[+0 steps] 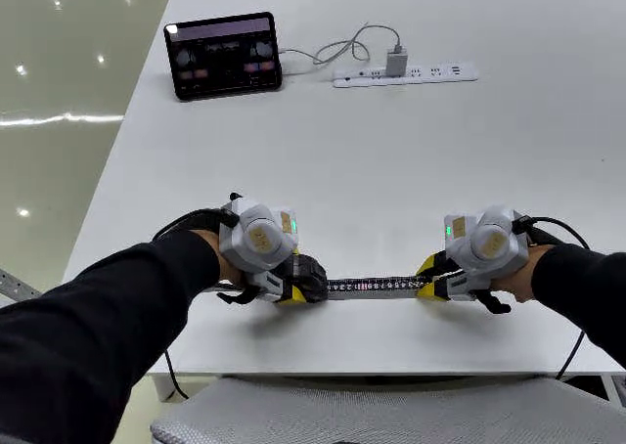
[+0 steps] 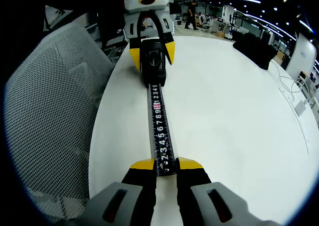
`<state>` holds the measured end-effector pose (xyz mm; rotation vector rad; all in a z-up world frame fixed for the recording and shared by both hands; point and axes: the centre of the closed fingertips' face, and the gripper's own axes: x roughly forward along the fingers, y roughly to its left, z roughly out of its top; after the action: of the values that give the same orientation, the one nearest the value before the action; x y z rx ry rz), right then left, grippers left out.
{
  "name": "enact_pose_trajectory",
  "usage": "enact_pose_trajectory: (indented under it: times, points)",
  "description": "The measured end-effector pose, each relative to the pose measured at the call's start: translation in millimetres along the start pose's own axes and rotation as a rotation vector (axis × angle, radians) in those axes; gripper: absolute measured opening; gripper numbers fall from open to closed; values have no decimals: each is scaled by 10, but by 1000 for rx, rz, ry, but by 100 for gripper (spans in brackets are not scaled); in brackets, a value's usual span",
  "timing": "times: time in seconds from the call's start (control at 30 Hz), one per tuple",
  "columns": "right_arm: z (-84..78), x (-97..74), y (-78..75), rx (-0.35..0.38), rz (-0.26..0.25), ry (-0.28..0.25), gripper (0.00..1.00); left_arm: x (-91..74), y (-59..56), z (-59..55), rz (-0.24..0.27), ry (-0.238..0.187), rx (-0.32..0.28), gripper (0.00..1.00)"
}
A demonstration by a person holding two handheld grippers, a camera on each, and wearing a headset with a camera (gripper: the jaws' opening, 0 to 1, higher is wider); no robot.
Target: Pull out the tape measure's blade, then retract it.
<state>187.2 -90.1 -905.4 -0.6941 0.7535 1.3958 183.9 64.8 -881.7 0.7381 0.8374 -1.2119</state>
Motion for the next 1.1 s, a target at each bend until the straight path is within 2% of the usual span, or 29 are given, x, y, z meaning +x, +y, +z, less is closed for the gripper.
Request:
enact_pose_trajectory:
  times: [1.1]
  points:
    - [-190, -118, -5, 11, -7, 16, 10, 4, 9, 2, -9, -2, -11, 33]
